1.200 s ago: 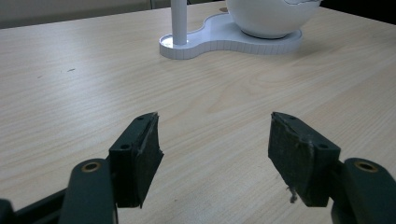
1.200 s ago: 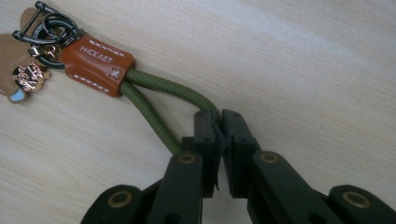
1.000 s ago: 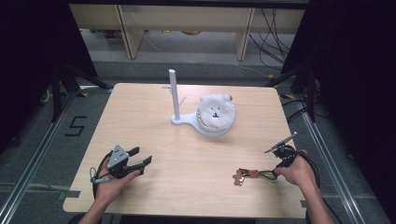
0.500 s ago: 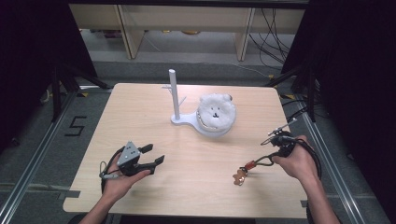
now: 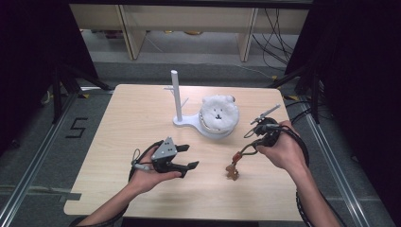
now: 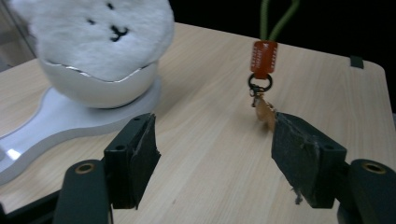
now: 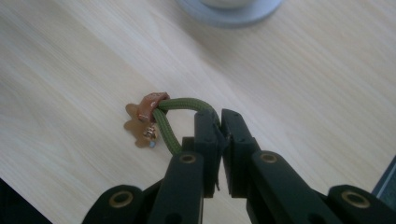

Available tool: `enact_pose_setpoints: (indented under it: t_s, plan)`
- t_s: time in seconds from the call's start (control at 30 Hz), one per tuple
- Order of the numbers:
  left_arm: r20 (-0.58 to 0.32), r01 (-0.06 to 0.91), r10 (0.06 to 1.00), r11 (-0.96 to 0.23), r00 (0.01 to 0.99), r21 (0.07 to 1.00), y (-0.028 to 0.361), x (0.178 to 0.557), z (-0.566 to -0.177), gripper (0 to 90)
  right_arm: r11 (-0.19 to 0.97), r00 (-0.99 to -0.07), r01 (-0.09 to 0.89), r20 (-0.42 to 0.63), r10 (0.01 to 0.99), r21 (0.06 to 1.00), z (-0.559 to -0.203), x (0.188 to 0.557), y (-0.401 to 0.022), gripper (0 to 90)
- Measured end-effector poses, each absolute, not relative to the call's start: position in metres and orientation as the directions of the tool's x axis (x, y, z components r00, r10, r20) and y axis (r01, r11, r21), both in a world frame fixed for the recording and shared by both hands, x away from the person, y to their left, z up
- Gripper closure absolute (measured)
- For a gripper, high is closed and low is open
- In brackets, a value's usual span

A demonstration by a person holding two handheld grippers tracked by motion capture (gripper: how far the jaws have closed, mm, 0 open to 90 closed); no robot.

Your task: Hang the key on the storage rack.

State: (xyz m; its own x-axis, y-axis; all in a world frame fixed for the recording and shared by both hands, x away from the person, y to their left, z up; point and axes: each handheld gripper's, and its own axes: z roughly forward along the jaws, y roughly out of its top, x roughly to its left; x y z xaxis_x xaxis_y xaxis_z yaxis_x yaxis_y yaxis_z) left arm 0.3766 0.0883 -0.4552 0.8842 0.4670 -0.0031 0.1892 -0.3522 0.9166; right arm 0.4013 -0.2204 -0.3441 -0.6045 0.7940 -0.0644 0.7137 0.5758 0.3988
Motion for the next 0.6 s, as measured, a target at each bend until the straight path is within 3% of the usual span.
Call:
enact_pose_setpoints:
  t_s: [0.6]
  plan:
    - [0.059,0.12,0.412,-0.397,0.909,0.91,0.045,0.387,-0.46,37.6,0.662,-0.706,0.619,-0.069,0.705,0.423,-0.334,0.408,-0.164,86.6]
